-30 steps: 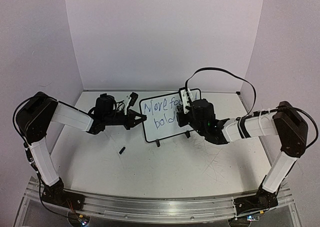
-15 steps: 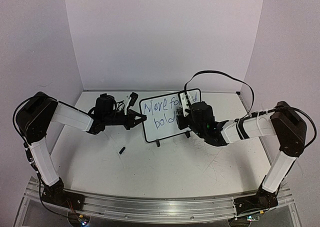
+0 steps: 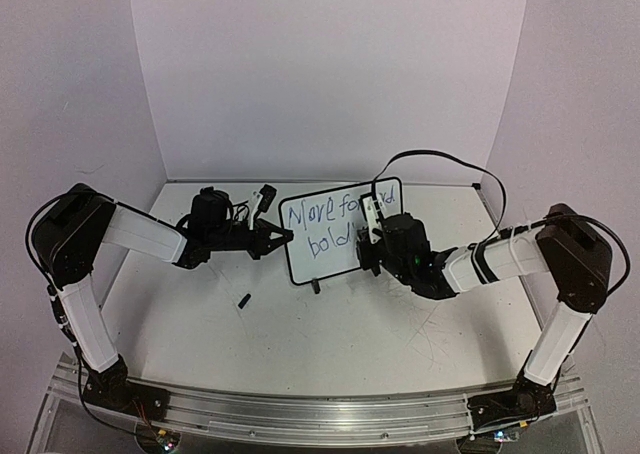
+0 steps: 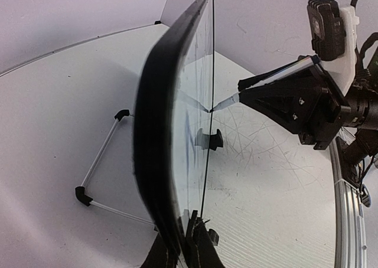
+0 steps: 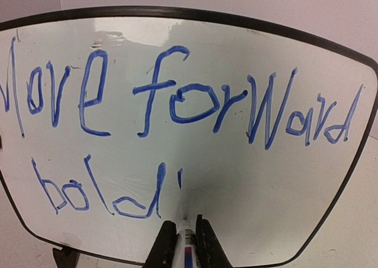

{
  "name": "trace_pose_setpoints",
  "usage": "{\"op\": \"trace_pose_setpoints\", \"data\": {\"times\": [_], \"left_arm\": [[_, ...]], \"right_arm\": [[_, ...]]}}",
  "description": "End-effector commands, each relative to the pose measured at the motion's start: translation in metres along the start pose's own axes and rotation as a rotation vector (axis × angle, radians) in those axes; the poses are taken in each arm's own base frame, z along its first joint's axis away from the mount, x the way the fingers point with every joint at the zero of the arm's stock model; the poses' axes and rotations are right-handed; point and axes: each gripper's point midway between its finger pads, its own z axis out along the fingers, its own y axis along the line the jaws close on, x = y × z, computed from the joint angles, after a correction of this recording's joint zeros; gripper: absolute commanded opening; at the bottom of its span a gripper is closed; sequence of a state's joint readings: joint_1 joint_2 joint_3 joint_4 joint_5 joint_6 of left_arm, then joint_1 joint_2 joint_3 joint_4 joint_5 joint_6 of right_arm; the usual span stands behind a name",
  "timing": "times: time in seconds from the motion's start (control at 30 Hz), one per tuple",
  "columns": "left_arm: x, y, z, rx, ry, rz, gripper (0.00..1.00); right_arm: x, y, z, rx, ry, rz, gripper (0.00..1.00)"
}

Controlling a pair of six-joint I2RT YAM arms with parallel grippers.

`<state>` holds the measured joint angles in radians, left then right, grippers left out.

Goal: Write a sentence on the whiteboard
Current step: Write on the whiteboard with the whiteboard marker without the cap.

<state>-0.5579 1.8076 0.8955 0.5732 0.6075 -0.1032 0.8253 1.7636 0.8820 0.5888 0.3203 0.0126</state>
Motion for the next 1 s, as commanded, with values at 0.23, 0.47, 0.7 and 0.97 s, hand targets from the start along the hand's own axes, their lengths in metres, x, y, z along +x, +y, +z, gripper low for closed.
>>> {"op": "trace_pose_setpoints", "data": {"times": [0.23, 0.47, 0.7, 0.97], "left_arm": [[0.021, 0.037, -0.002, -0.164, 0.07, 0.031, 0.0], [0.02, 0.037, -0.001, -0.164, 0.07, 0.033, 0.0], [0.02, 0.037, -0.001, -0.165, 0.07, 0.035, 0.0], [0.021, 0.037, -0.001, -0.163, 0.071, 0.034, 0.0]], "right_arm": [[-0.061, 0.0, -0.01, -0.032, -0.145, 0.061, 0.0], [-0.064, -0.001, 0.0, -0.006, -0.161, 0.047, 0.0], [-0.054, 0.0, 0.013, 0.013, -0.141, 0.005, 0.0], [-0.031, -0.003, 0.007, 0.013, -0.097, 0.005, 0.0]]}}
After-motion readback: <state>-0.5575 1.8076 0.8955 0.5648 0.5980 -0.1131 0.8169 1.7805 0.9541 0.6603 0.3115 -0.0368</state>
